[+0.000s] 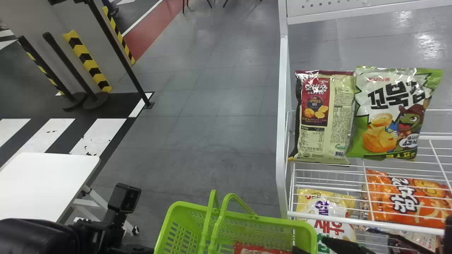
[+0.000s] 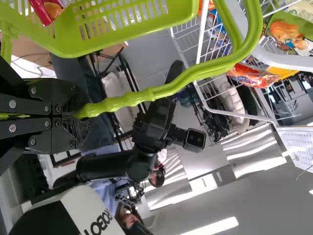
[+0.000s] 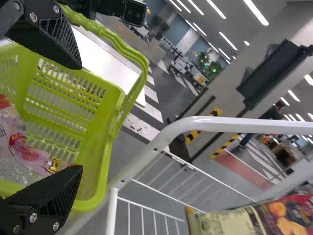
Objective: Hold basket handle with left hand then pick Jagalchi snack with right hand and place into basket
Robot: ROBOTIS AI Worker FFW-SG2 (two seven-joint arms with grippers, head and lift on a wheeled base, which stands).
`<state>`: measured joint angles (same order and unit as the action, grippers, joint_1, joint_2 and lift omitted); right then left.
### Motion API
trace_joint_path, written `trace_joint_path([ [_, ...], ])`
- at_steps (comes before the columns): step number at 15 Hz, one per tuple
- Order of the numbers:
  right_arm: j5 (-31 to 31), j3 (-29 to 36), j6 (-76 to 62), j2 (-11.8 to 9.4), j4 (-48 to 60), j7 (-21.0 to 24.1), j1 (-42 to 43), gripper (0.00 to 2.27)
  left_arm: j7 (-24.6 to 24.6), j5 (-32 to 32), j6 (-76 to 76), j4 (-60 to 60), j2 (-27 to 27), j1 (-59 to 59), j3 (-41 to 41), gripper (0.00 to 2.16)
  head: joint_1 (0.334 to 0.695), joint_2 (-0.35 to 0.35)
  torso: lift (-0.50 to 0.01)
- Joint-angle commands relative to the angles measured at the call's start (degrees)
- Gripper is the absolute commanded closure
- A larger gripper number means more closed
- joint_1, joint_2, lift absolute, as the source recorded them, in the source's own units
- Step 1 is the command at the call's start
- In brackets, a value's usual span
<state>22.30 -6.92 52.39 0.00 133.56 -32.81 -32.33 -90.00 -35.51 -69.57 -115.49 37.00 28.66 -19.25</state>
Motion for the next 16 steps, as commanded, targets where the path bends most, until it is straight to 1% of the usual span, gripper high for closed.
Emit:
trace_joint_path([
  [1, -2.8, 1.6, -8.3, 0.1, 0.5, 0.4, -3.4, 0.1, -0.6, 0.0, 0.0, 0.4, -0.2, -0.1, 0.2, 2.15, 0.695, 0.35, -0.009],
  [5, -10.8, 2.1, -27.1, 0.1, -0.5, 4.8, -7.8, 0.11, -0.6, 0.0, 0.2, 1.0, -0.4, -0.3, 0.4, 2.15, 0.695, 0.35, -0.009],
  [8, -15.0, 2.2, -37.7, 0.1, -4.7, 8.1, -9.0, 0.11, -0.6, 0.1, 0.2, 1.0, -0.6, -0.5, 0.5, 2.15, 0.695, 0.35, -0.009],
  [10, -15.3, 3.7, -45.4, 0.1, -9.2, 9.0, -9.4, 0.11, -0.6, 0.1, 0.2, 1.0, -0.9, -0.5, 0.5, 2.15, 0.695, 0.318, -0.009],
  [11, -15.3, 4.5, -49.6, 0.1, -11.8, 9.0, -9.7, 0.11, -0.6, 0.2, 0.2, 0.9, -1.1, -0.5, 0.7, 2.15, 0.695, 0.304, -0.009],
  [12, -15.3, 5.3, -54.0, 0.1, -14.3, 9.0, -9.9, 0.11, -0.6, 0.4, 0.2, 0.9, -1.3, -0.7, 0.8, 2.15, 0.695, 0.272, -0.009],
  [16, -14.6, 8.1, -68.1, 0.1, -21.2, 8.9, -11.0, 0.11, -0.6, 1.4, -0.2, 0.6, -2.5, -1.3, 1.8, 2.15, 0.695, 0.201, -0.009],
])
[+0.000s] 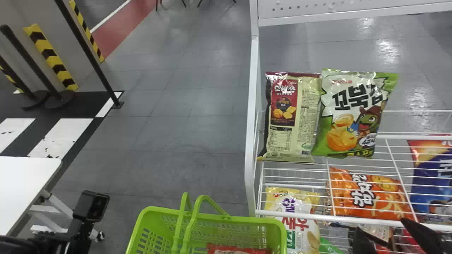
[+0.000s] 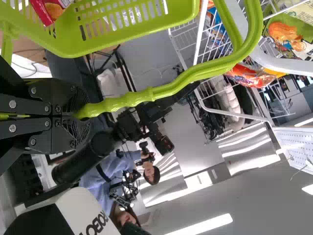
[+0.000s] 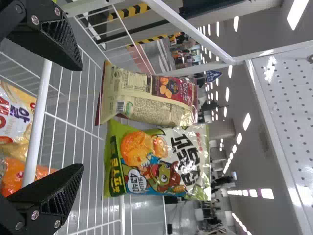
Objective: Hold basket handle with left hand then pick Jagalchi snack with right hand and place into basket
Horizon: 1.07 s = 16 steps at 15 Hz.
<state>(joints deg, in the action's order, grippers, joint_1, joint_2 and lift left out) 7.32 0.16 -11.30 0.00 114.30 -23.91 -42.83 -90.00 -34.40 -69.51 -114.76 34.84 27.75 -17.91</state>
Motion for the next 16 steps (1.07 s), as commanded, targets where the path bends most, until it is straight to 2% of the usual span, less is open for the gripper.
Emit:
trace_joint_path([
  [1, 0.9, 1.7, -7.0, 0.1, -3.6, 0.0, -0.8, 0.12, -0.6, 0.7, -0.4, -0.1, -0.8, -0.7, 0.8, 2.15, 0.695, 0.166, -0.009],
  [6, 3.7, 5.7, -9.1, 0.1, -7.9, -1.1, -0.8, 0.12, -0.6, 2.4, -2.2, -0.3, -2.4, -2.1, 2.3, 2.15, 0.695, 0.062, -0.009],
  [7, 3.9, 6.1, -9.1, 0.1, -7.9, -1.3, -0.8, 0.12, -0.6, 2.8, -2.7, -0.4, -2.6, -2.4, 2.7, 2.15, 0.695, 0.025, -0.009],
  [10, 4.4, 6.3, -9.1, 0.1, -7.9, -1.5, -0.8, 0.12, -0.6, 3.3, -3.6, -0.6, -2.8, -2.9, 3.6, 2.15, 0.695, -0.024, -0.009],
  [16, 4.8, 6.3, -8.9, 0.1, -8.1, -1.6, -0.5, 0.12, -0.6, 3.5, -4.1, -0.6, -2.7, -3.2, 3.7, 2.15, 0.695, -0.039, -0.009],
])
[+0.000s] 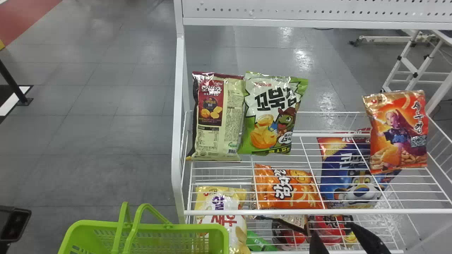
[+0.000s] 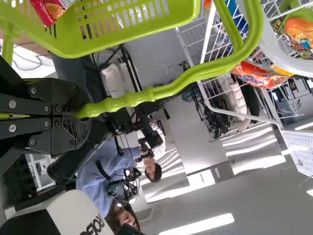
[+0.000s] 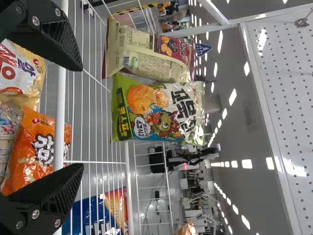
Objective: Hold basket handle with left hand then pick Jagalchi snack with right hand and place into basket
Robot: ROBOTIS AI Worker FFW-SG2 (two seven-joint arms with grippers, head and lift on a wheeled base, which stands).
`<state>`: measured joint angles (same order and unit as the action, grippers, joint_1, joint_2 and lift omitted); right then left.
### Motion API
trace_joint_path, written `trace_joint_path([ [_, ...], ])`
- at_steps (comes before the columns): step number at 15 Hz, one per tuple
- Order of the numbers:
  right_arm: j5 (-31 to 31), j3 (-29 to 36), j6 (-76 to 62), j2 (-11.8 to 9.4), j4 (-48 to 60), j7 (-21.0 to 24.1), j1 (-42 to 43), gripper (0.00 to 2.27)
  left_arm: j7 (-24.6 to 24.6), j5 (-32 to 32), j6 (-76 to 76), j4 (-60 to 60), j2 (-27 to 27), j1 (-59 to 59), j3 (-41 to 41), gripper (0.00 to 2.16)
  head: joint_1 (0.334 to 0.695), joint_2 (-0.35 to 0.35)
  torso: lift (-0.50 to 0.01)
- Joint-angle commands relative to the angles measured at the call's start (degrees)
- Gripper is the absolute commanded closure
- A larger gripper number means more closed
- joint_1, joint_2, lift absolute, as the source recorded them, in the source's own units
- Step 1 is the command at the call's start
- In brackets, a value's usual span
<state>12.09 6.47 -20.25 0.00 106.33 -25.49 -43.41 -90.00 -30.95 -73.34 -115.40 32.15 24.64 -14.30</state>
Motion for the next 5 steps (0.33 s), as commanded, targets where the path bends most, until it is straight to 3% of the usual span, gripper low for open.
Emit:
trace_joint_path([
  [1, 0.0, 0.0, 0.0, 0.1, -0.3, 0.0, 0.1, 0.12, -0.6, 0.0, -0.3, 0.1, 0.0, -0.2, 0.1, 2.15, 0.695, -0.038, -0.009],
  [5, 0.0, -0.1, -0.2, 0.1, -0.7, 0.0, 0.3, 0.12, -0.6, 0.1, -0.3, 0.1, 0.1, -0.2, 0.0, 2.15, 0.695, -0.038, -0.009],
])
